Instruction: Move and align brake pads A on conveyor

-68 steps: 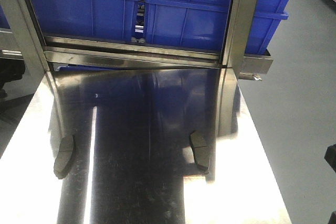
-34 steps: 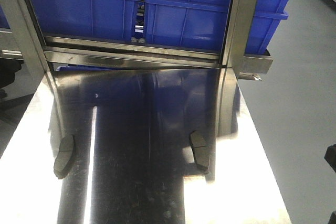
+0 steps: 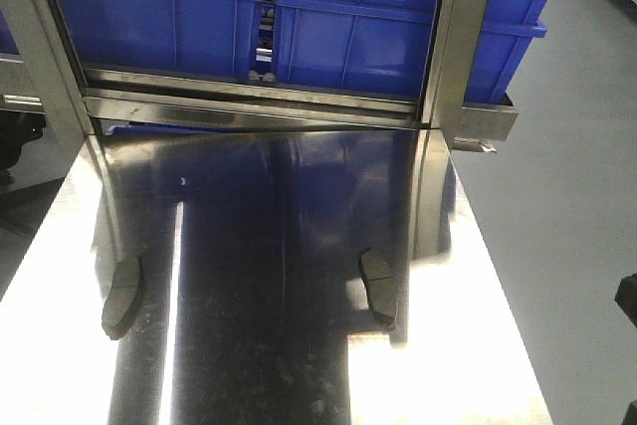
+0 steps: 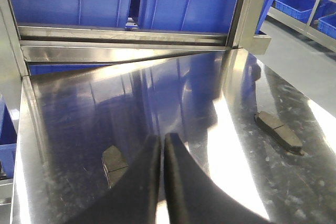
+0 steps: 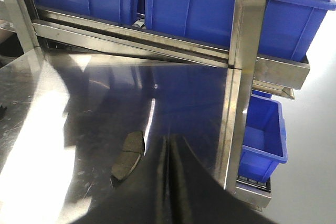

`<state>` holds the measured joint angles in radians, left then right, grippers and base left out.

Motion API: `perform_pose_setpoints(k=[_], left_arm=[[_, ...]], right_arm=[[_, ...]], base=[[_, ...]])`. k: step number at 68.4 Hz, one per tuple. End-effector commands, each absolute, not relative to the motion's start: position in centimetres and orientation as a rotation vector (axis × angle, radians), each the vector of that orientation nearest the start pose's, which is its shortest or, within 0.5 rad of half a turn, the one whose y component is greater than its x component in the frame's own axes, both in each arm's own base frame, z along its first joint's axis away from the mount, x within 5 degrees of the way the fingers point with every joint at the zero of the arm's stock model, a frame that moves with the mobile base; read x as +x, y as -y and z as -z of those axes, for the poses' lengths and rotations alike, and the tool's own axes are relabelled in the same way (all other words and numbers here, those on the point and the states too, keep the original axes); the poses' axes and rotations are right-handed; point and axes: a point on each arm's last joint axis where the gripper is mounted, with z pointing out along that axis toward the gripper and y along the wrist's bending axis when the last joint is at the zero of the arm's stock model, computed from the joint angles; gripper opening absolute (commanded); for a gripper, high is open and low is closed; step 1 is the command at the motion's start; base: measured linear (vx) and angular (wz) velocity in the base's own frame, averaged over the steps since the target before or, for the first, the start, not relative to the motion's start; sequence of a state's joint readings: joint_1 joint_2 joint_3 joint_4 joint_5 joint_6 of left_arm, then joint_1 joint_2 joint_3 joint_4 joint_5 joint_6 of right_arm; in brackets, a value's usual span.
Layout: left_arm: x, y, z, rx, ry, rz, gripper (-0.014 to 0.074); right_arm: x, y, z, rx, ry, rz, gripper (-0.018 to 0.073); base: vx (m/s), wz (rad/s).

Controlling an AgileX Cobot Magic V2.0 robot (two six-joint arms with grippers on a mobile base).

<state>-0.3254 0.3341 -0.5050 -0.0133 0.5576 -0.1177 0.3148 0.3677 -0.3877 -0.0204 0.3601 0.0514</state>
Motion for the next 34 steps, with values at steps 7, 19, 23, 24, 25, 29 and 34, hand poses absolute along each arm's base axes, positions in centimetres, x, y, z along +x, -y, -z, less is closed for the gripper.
perform_pose_setpoints(k=[7, 19, 23, 24, 25, 29, 34], left_arm=[[6.80, 2.33, -32.27, 0.168, -1.793, 0.336, -0.0007], [6.81, 2.33, -32.31, 0.168, -1.789, 0.337, -0.0007], [6.81, 2.33, -32.31, 0.168, -1.789, 0.337, -0.0007], [6.81, 2.33, -32.31, 0.168, -1.789, 0.337, -0.0007], [6.81, 2.33, -32.31, 0.168, -1.789, 0.337, -0.0007], [6.80, 2.33, -32.31, 0.168, -1.789, 0.337, -0.0005], [6.80, 2.33, -32.31, 0.168, -1.790, 0.338, 0.0015]], right_arm=[[8.28, -2.58, -30.21, -0.249, -1.713, -0.234, -0.0010], [8.28, -2.58, -30.21, -0.249, -1.713, -0.234, -0.0010], [8.28, -2.58, -30.21, -0.249, -1.713, -0.234, -0.0010], [8.28, -2.58, -30.21, -0.249, -1.713, -0.234, -0.0010], [8.28, -2.58, -30.21, -0.249, -1.713, -0.234, -0.0010], [8.28, -2.58, -30.21, -0.249, -1.713, -0.234, -0.0010], [8.28, -2.58, -30.21, -0.249, -1.713, -0.234, -0.0010]], base=[[0.00, 0.00], [0.00, 0.00], [0.00, 0.00], [0.00, 0.00], [0.00, 0.00], [0.00, 0.00], [0.00, 0.00]])
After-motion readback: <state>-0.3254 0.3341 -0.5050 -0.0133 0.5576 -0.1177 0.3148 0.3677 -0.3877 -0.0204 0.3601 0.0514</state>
